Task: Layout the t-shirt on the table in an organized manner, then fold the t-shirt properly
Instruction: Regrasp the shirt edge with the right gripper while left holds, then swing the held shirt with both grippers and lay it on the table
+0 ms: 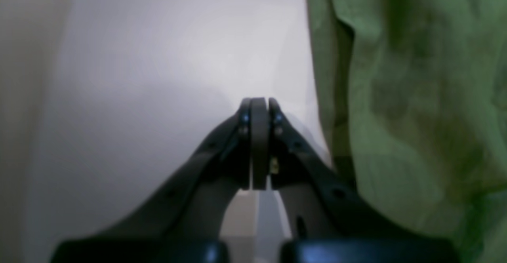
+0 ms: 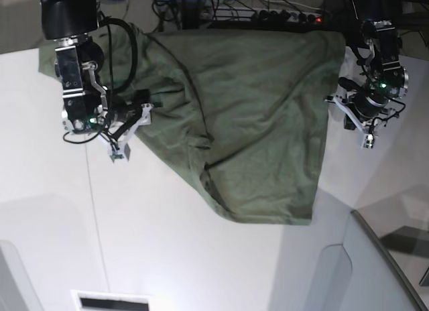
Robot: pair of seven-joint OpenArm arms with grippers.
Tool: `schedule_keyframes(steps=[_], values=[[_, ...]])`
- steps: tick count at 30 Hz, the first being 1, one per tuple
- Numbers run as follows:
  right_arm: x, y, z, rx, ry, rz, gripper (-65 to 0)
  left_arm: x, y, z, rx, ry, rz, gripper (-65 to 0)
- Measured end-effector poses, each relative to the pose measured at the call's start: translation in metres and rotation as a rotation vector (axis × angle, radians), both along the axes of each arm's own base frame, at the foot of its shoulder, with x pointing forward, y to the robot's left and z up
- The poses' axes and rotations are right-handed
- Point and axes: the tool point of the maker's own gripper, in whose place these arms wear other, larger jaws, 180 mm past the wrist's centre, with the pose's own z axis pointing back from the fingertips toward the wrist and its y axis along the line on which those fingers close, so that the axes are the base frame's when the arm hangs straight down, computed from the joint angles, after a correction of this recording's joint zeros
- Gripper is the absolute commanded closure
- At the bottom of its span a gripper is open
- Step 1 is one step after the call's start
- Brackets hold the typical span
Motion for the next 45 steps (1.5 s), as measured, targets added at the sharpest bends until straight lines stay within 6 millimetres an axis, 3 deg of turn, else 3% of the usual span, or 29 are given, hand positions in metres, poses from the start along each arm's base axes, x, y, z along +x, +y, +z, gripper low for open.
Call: schedule_keyframes(steps=[2, 6, 8, 10, 17, 24, 28, 31, 35, 37, 40, 43, 45], values=[[0.000, 0.003, 0.000, 0.008, 0.000, 0.000, -30.5, -0.001, 0.000, -0.001, 0.000, 0.002, 0.000, 0.0], [0.000, 0.003, 0.001, 0.011, 0.001, -0.002, 0.0, 0.000, 0.000, 0.000, -0.001, 0.000, 0.000, 0.0], [-0.002, 0.002, 0.002, 0.007, 0.021, 0.000, -2.1, 0.001, 0.000, 0.000, -0.001, -0.002, 0.000, 0.0], [0.000, 0.003, 0.007, 0.006, 0.012, 0.003, 0.0, 0.001, 0.000, 0.001, -0.001, -0.002, 0.000, 0.0], [0.020, -0.005, 0.049, -0.015, -0.087, 0.020, 0.0, 0.001, 0.000, 0.001, -0.001, -0.003, 0.000, 0.0], [0.030, -0.013, 0.057, -0.031, -0.117, 0.019, 0.0, 0.001, 0.000, 0.001, 0.001, -0.002, 0.000, 0.0], [0.067, -0.041, 0.062, -0.089, -0.176, 0.005, 0.0, 0.002, 0.000, 0.001, -0.001, -0.004, 0.000, 0.0], [0.095, -0.068, 0.048, -0.129, -0.166, -0.015, 0.0, 0.003, 0.000, 0.001, 0.000, -0.004, 0.000, 0.0], [0.155, -0.118, 0.051, -0.176, -0.246, -0.088, 0.0, 0.003, -0.006, 0.000, 0.003, 0.005, -0.022, 0.0], [0.195, -0.150, 0.076, -0.225, -0.348, -0.100, 0.0, 0.005, -0.014, -0.002, 0.004, 0.013, -0.046, 0.0], [0.255, -0.189, 0.143, -0.303, -0.547, -0.044, 0.0, 0.005, -0.031, -0.008, -0.013, 0.024, -0.088, 0.0], [0.284, -0.183, 0.177, -0.332, -0.680, 0.012, -3.2, 0.005, -0.041, -0.011, -0.017, 0.034, -0.116, 0.0], [0.282, -0.167, 0.168, -0.314, -0.661, 0.046, -16.2, 0.005, -0.045, -0.012, -0.016, 0.039, -0.131, 0.0]])
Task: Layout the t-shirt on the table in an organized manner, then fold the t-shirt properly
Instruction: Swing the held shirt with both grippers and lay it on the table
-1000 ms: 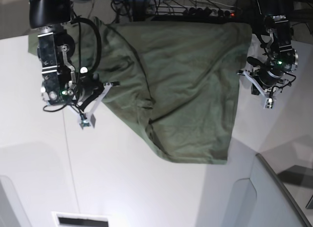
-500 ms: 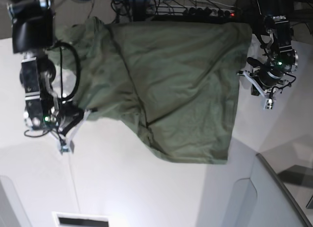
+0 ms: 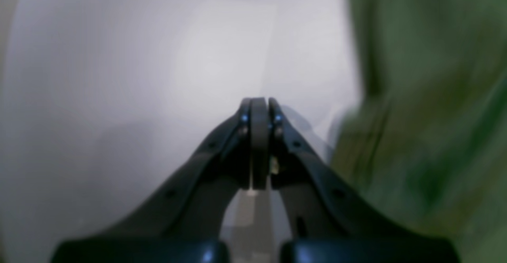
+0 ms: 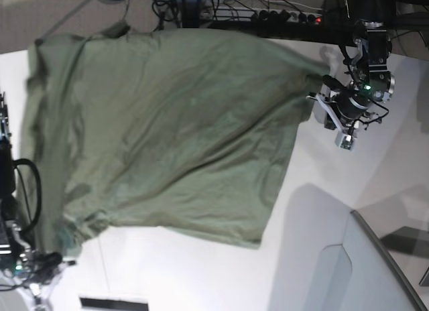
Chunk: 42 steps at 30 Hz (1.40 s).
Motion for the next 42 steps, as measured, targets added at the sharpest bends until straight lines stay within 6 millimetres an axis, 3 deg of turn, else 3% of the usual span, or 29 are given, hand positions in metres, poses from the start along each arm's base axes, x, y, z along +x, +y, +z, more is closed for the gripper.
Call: schedule_keyframes(steps=[4, 6, 11, 14, 16, 18, 20, 22, 25, 27, 30, 33, 36, 40, 42], values=[[-0.025, 0.009, -0.038, 0.002, 0.141, -0.007, -50.9, 0.000, -0.005, -0.001, -0.003, 0.004, -0.012, 0.0], [-0.033, 0.008, -0.049, -0.004, 0.170, -0.020, -55.8, 0.000, -0.003, -0.001, -0.001, 0.002, -0.008, 0.0], [-0.037, 0.024, -0.061, 0.026, 0.162, -0.013, -49.7, 0.001, -0.005, -0.001, -0.003, 0.001, -0.008, 0.0], [-0.043, 0.019, -0.060, 0.008, 0.145, -0.063, -49.2, 0.013, -0.024, 0.000, -0.009, -0.006, -0.049, 0.0], [-0.055, 0.019, -0.061, -0.007, 0.145, -0.078, -47.1, 0.027, -0.052, 0.005, -0.050, -0.034, -0.098, 0.0], [-0.072, 0.027, -0.067, 0.005, 0.170, -0.086, -38.7, 0.043, -0.086, 0.013, -0.075, -0.060, -0.161, 0.0], [-0.091, 0.031, -0.073, 0.075, 0.212, -0.133, -23.4, 0.064, -0.128, 0.030, -0.119, -0.119, -0.228, 0.0], [-0.111, 0.023, -0.078, 0.141, 0.251, -0.202, -1.1, 0.089, -0.174, 0.050, -0.150, -0.177, -0.318, 0.0], [-0.142, -0.010, -0.082, 0.227, 0.259, -0.373, -2.7, 0.115, -0.238, 0.063, -0.206, -0.204, -0.442, 0.0], [-0.165, -0.027, -0.088, 0.286, 0.254, -0.457, 0.0, 0.115, -0.260, 0.052, -0.225, -0.154, -0.483, 0.0], [-0.202, -0.048, -0.113, 0.326, 0.309, -0.563, -0.2, 0.116, -0.255, 0.025, -0.218, -0.084, -0.464, 0.0], [-0.237, -0.068, -0.141, 0.351, 0.378, -0.668, -0.2, 0.130, -0.243, 0.013, -0.234, -0.098, -0.420, 0.0], [-0.268, -0.077, -0.165, 0.345, 0.437, -0.711, -0.2, 0.129, -0.235, -0.004, -0.256, -0.079, -0.383, 0.0], [-0.279, -0.080, -0.182, 0.333, 0.462, -0.725, -0.2, 0.124, -0.217, -0.015, -0.259, -0.100, -0.343, 0.0], [-0.268, -0.083, -0.184, 0.314, 0.447, -0.716, -0.2, 0.129, -0.198, -0.015, -0.226, -0.109, -0.321, 0.0]])
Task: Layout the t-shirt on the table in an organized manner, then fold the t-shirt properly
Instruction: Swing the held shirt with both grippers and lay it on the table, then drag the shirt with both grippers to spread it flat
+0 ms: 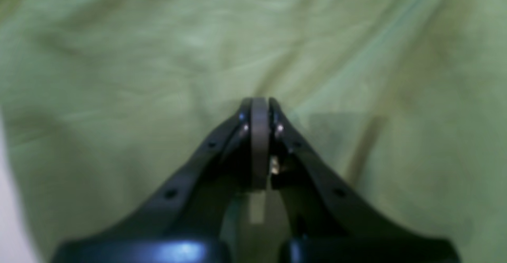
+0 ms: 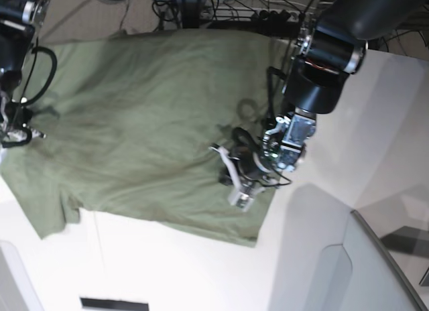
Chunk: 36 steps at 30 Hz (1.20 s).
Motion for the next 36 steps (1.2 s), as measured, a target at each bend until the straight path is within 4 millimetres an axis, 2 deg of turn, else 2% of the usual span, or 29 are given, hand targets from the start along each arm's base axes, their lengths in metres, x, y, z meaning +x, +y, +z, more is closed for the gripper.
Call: schedule_keyframes(steps=[4, 7, 12, 15, 20, 24, 28, 30, 32, 34, 36], values=[[0.019, -0.003, -0.004, -0.065, 0.016, 0.089, -0.2, 0.004, 0.042, 0.000, 0.036, -0.021, 0.051, 0.0], [0.040, 0.005, -0.004, -0.122, 0.017, 0.174, 0.0, 0.001, 0.082, 0.001, 0.069, -0.046, 0.090, 0.0], [0.071, 0.042, -0.001, -0.120, 0.008, 0.311, 0.0, -0.002, 0.133, 0.003, 0.116, -0.047, 0.174, 0.0], [0.086, 0.059, 0.004, -0.101, 0.005, 0.364, 0.0, 0.000, 0.151, 0.005, 0.130, -0.043, 0.228, 0.0], [0.097, 0.067, 0.010, -0.075, 0.005, 0.377, 0.0, 0.003, 0.151, 0.006, 0.135, -0.039, 0.239, 0.0], [0.113, 0.066, 0.023, -0.085, -0.022, 0.377, 0.0, 0.014, 0.134, 0.010, 0.131, -0.036, 0.249, 0.0], [0.140, 0.077, 0.072, -0.161, -0.216, 0.440, 0.0, 0.032, 0.106, 0.033, 0.106, -0.076, 0.209, 0.0], [0.134, 0.097, 0.091, -0.168, -0.288, 0.495, 0.0, 0.043, 0.100, 0.056, 0.078, -0.109, 0.216, 0.0], [0.112, 0.115, 0.092, -0.143, -0.268, 0.533, 0.0, 0.049, 0.101, 0.080, 0.052, -0.153, 0.218, 0.0], [0.088, 0.126, 0.090, -0.116, -0.199, 0.544, 0.0, 0.044, 0.107, 0.099, 0.050, -0.182, 0.211, 0.0], [0.065, 0.133, 0.094, -0.102, -0.148, 0.561, 0.0, 0.029, 0.117, 0.103, 0.112, -0.185, 0.196, 0.0]])
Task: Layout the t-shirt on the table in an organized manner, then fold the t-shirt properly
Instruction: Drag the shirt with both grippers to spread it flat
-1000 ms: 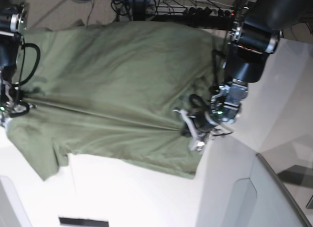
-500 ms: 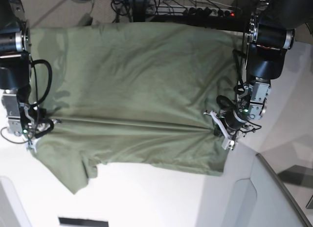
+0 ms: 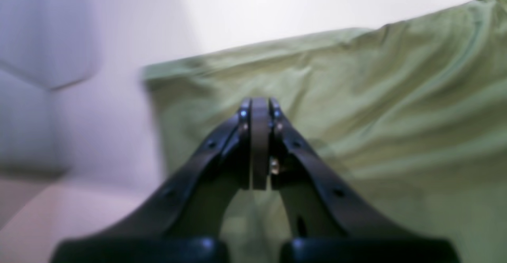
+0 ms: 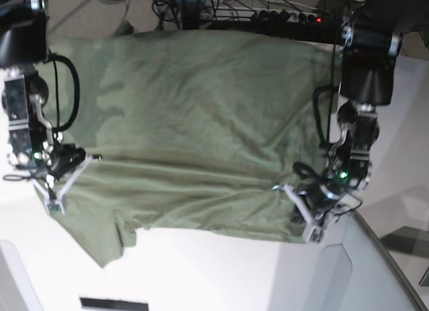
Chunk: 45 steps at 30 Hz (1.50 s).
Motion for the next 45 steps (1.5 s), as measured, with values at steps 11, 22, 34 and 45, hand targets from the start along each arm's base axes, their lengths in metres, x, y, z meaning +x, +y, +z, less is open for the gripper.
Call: schedule_keyframes(steps=[11, 22, 34, 45], values=[[-0.118, 0.034, -0.011, 0.192, 0.131, -0.196, 0.0, 0.006, -0.002, -0.005, 0.136, -0.051, -0.060, 0.0], [-0.158, 0.033, -0.078, 0.212, 0.277, -0.250, 0.0, 0.041, -0.049, -0.057, 0.085, 0.049, -0.166, 0.0], [-0.103, -0.012, -0.103, 0.307, 0.371, -0.345, 0.0, 0.001, 0.044, -0.096, 0.272, 0.136, -0.104, 0.0], [-0.019, -0.084, -0.095, 0.098, 0.192, -0.330, 0.0, -0.058, 0.082, -0.111, 0.277, 0.069, -0.096, 0.0]])
